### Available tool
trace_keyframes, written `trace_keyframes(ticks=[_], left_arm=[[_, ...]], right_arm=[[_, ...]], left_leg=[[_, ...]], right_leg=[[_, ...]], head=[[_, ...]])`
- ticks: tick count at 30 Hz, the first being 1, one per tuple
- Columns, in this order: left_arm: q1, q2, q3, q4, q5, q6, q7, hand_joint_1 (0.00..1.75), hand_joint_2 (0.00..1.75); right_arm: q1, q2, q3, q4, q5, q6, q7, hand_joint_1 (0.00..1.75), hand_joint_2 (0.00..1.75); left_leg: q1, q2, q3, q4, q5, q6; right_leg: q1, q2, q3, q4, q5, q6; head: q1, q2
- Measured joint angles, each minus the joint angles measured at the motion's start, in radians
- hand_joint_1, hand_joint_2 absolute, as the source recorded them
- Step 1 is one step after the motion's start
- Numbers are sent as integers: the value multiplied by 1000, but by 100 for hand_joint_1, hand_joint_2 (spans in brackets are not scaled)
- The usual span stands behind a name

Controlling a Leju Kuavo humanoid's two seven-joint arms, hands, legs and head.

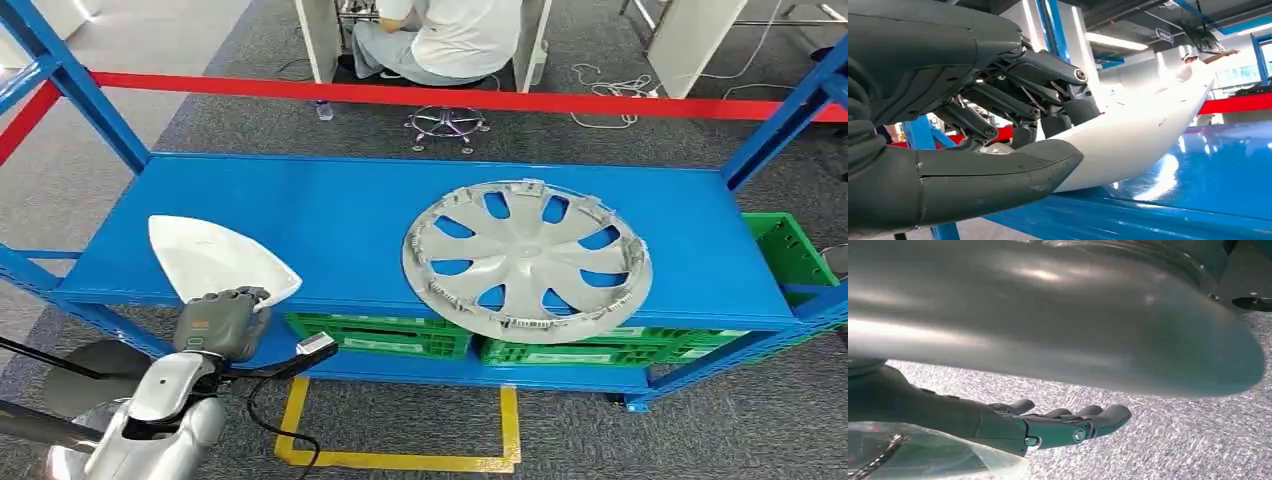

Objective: Take the parts from the cabinet and place them on the table.

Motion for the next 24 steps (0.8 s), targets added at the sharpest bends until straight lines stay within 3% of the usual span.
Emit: trace_keyframes(ticks=[8, 17, 24], left_arm=[[-3, 2, 0, 0, 0, 4, 3, 175, 175], [-40, 0, 5, -78, 0, 42, -80, 175, 175], [-86, 43, -92, -189, 0, 35, -25, 175, 175]], right_arm=[[-1, 0, -9, 1, 17, 0, -14, 0, 0], [-6, 0, -26, 16, 15, -23, -36, 0, 0], [-16, 0, -38, 44, -1, -46, -46, 0, 0]], left_leg=[[0, 0, 0, 0, 0, 0], [0, 0, 0, 0, 0, 0], [0, 0, 0, 0, 0, 0]], right_leg=[[0, 0, 0, 0, 0, 0], [0, 0, 0, 0, 0, 0], [0, 0, 0, 0, 0, 0]], head=[[0, 0], [0, 0], [0, 0]])
